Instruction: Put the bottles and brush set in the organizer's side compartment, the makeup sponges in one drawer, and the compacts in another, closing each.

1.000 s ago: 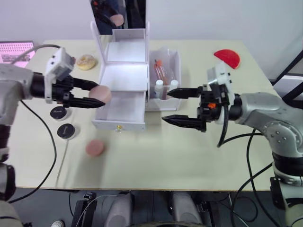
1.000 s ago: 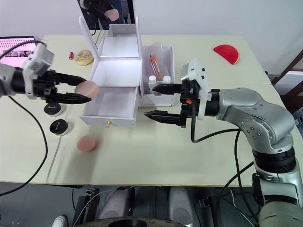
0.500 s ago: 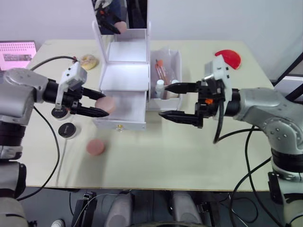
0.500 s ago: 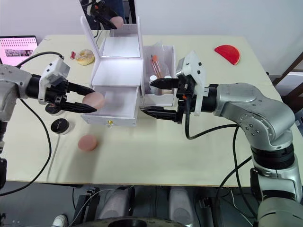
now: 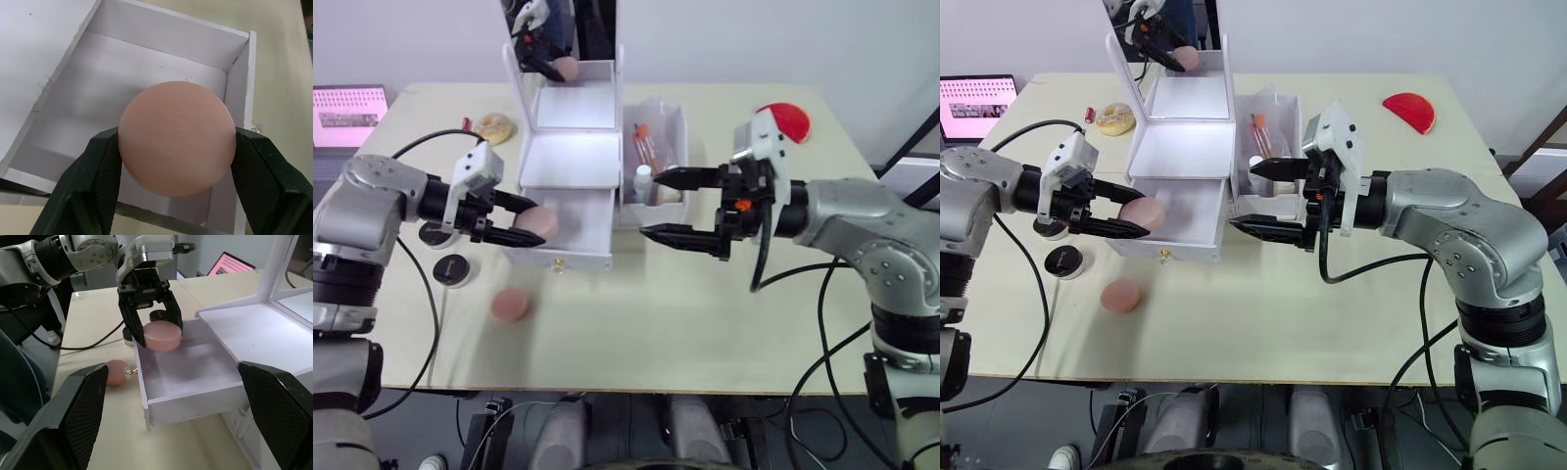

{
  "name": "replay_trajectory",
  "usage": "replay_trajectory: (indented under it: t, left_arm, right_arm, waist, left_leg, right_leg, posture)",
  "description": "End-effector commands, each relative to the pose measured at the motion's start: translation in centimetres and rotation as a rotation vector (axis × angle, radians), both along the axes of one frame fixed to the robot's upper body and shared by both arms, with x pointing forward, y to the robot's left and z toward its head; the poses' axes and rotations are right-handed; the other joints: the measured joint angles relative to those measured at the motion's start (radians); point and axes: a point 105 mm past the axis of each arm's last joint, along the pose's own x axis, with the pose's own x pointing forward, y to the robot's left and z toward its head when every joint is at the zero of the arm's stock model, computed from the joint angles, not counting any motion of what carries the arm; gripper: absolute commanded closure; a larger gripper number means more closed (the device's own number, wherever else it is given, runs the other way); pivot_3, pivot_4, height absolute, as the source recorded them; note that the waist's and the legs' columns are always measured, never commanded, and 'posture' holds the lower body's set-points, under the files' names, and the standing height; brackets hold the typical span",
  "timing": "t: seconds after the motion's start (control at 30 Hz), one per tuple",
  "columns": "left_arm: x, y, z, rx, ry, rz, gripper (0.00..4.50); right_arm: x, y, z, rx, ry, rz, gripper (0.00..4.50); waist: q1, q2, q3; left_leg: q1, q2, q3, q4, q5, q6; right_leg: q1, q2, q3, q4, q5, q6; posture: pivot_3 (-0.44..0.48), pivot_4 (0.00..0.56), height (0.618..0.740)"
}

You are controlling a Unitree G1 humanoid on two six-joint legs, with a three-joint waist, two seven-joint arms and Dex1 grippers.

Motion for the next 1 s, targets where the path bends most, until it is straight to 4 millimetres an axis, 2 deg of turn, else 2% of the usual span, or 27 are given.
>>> replay_trajectory:
  t: [0.03, 0.13, 0.17, 0.33, 0.5, 0.6, 0.67, 0.73, 0.83, 1.0]
  left_arm:
    - [0.2, 0.3, 0.9, 0.004, -0.041, 0.012, 1.82]
    - [0.3, 0.4, 0.9, 0.008, -0.045, 0.019, 0.30]
    - [0.4, 0.4, 1.0, 0.012, -0.049, 0.027, 0.11]
    - [0.7, 0.3, 1.8, -0.010, -0.059, 0.035, 0.11]
    - [0.8, 0.1, 3.3, -0.073, -0.071, 0.044, 0.11]
    - [0.3, 0.4, 4.7, -0.130, -0.069, 0.052, 0.11]
    - [-0.1, 1.2, 5.4, -0.169, -0.078, 0.083, 0.11]
    - [-0.6, 2.5, 5.8, -0.185, -0.085, 0.134, 0.11]
    - [-1.8, 7.5, 5.1, -0.182, -0.102, 0.335, 0.11]
    - [-4.6, 14.2, 3.4, -0.173, -0.123, 0.608, 0.11]
  right_arm:
    - [-0.4, 0.1, 1.3, 0.019, -0.061, 0.008, 0.00]
    - [-0.3, 0.0, 1.3, 0.018, -0.063, 0.003, 0.00]
    - [-0.3, 0.0, 1.4, 0.018, -0.064, 0.002, 0.00]
    - [-0.2, 0.0, 1.4, 0.022, -0.065, -0.002, 0.00]
    - [0.1, -0.2, 1.4, 0.026, -0.067, -0.015, 0.00]
    - [0.6, -1.1, 1.3, 0.024, -0.071, -0.053, 0.00]
    - [1.0, -2.4, 0.9, 0.010, -0.061, -0.103, 0.00]
    - [1.5, -4.1, -0.1, -0.028, -0.049, -0.171, 0.00]
    - [1.7, -8.9, -2.1, -0.088, -0.004, -0.326, 0.00]
    - [0.7, -13.4, -3.1, -0.083, -0.025, -0.417, 0.00]
  waist:
    - [0.000, 0.000, 0.000]
    - [0.001, 0.000, 0.000]
    - [0.001, 0.000, 0.000]
    - [0.000, 0.000, 0.000]
    - [0.001, 0.000, 0.000]
    - [0.000, 0.000, 0.000]
    - [0.001, 0.000, 0.000]
    - [0.000, 0.000, 0.000]
    - [-0.004, 0.000, 0.000]
    - [-0.004, 0.000, 0.000]
  left_leg:
    - [0.000, 0.000, 0.000, 0.000, 0.000, 0.000]
    - [0.000, 0.000, 0.000, 0.000, 0.000, 0.000]
    - [0.000, 0.000, 0.000, 0.000, 0.000, 0.000]
    - [0.000, 0.000, 0.000, 0.001, 0.000, 0.000]
    - [0.000, 0.000, 0.000, 0.001, 0.000, 0.000]
    - [-0.001, 0.000, 0.000, 0.001, 0.000, 0.000]
    - [0.000, 0.000, 0.000, 0.000, 0.000, 0.000]
    - [-0.001, 0.000, 0.000, 0.000, 0.000, 0.000]
    - [0.000, 0.000, 0.000, -0.002, 0.000, 0.000]
    - [0.001, 0.000, 0.000, -0.002, -0.001, 0.003]
  right_leg:
    - [0.000, 0.000, 0.000, 0.000, 0.000, 0.000]
    - [0.000, 0.000, 0.000, 0.001, 0.000, 0.000]
    - [0.000, 0.000, 0.000, 0.001, 0.000, 0.000]
    - [0.000, 0.000, 0.000, 0.001, 0.000, 0.000]
    - [0.000, 0.000, 0.000, 0.000, 0.000, 0.000]
    - [0.000, 0.000, 0.000, 0.000, 0.000, 0.000]
    - [0.000, 0.000, 0.000, 0.000, 0.000, 0.000]
    - [0.000, 0.000, 0.000, 0.000, 0.000, 0.000]
    - [0.000, 0.000, 0.000, -0.001, 0.000, 0.001]
    - [0.000, 0.000, 0.000, 0.000, -0.001, 0.001]
  posture:
    - [0.000, 0.150, 0.739]
    - [0.000, 0.150, 0.739]
    - [0.000, 0.150, 0.739]
    - [0.000, 0.150, 0.739]
    - [0.000, 0.150, 0.739]
    - [0.000, 0.150, 0.739]
    - [0.000, 0.150, 0.739]
    - [0.000, 0.150, 0.739]
    - [0.000, 0.150, 0.739]
    - [0.000, 0.150, 0.739]
